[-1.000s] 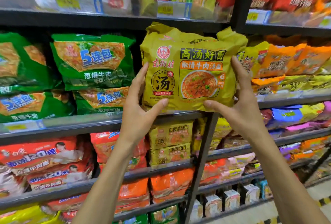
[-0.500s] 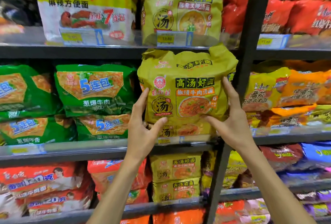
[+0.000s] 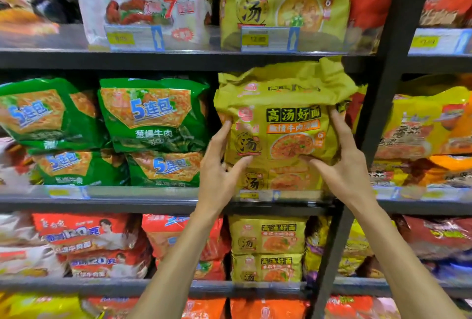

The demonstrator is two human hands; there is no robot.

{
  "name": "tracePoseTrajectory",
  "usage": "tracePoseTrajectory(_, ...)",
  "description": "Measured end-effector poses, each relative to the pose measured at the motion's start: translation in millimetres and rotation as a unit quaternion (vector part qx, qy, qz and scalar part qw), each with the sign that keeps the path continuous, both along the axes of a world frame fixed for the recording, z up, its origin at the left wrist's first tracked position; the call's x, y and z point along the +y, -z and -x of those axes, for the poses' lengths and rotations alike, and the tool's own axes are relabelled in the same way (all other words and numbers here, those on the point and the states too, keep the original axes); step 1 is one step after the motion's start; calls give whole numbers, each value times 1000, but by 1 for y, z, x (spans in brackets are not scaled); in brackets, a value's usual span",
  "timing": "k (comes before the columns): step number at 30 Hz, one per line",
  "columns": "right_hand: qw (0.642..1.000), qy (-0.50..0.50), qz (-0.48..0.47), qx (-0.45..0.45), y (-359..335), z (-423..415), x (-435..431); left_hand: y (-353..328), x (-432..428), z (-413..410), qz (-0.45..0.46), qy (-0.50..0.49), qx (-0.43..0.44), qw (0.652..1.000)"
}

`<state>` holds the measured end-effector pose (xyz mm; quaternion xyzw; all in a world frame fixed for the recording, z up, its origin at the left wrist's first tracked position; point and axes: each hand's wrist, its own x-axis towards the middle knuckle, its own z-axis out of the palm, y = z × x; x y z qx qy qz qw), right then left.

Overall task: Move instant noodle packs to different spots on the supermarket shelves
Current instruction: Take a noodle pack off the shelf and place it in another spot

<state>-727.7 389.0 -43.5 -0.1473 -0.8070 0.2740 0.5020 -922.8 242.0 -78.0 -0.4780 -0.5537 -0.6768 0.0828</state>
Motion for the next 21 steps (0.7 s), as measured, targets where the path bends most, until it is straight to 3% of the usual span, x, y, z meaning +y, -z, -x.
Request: tracePoseTrajectory(21,1000,-8,-9,20,-8,32,23,-12,30,16,10,-39,24,999)
